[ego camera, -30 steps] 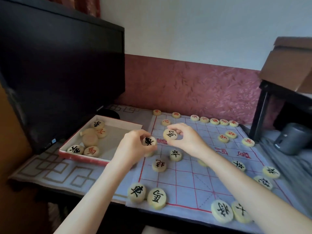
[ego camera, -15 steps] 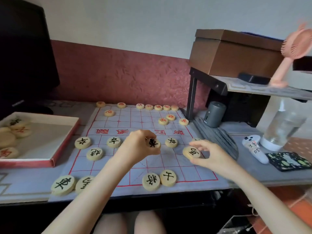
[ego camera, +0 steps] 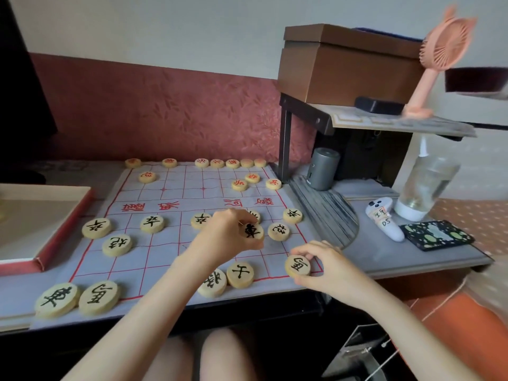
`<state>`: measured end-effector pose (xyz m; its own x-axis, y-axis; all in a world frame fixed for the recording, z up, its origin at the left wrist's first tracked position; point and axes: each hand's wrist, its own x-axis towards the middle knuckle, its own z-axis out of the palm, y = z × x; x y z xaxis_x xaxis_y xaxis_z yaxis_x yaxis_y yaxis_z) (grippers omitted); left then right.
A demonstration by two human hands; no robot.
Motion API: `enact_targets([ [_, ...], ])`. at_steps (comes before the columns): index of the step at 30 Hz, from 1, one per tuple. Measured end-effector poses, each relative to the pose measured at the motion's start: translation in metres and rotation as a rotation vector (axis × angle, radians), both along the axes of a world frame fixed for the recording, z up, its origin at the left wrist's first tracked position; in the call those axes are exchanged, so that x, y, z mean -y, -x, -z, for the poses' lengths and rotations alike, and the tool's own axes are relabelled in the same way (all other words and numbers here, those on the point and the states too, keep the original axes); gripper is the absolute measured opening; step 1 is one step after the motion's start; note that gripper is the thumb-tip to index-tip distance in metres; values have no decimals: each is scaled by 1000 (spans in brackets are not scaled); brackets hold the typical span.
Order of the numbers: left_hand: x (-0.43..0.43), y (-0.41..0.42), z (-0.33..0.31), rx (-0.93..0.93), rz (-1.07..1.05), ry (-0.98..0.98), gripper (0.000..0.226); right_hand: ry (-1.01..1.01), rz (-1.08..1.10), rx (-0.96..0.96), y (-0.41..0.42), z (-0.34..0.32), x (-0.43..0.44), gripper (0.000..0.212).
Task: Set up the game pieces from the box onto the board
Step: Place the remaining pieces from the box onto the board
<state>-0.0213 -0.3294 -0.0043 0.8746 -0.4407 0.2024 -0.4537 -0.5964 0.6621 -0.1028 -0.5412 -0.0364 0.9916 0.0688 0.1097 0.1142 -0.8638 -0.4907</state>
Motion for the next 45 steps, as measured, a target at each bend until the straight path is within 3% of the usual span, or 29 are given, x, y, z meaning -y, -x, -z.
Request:
enact_targets([
  [6,9,0,5,-34,21,-5,41,2,3,-10,3,4,1,36],
  [11,23,-1,5,-49,55,21,39,-110,18,-71,4,5,17,57],
  [17,60,0,6,-152,170,76,41,-296,190,95,3,-6,59,24],
  [33,115,25,39,27,331,-128,52,-387,281,91,14,10,86,23],
  [39,108,27,35,13,360,-106,61,-391,249,89,9,11,76,24],
  [45,66,16,25,17,262,6,47,-403,178,97,-1,0,49,25],
])
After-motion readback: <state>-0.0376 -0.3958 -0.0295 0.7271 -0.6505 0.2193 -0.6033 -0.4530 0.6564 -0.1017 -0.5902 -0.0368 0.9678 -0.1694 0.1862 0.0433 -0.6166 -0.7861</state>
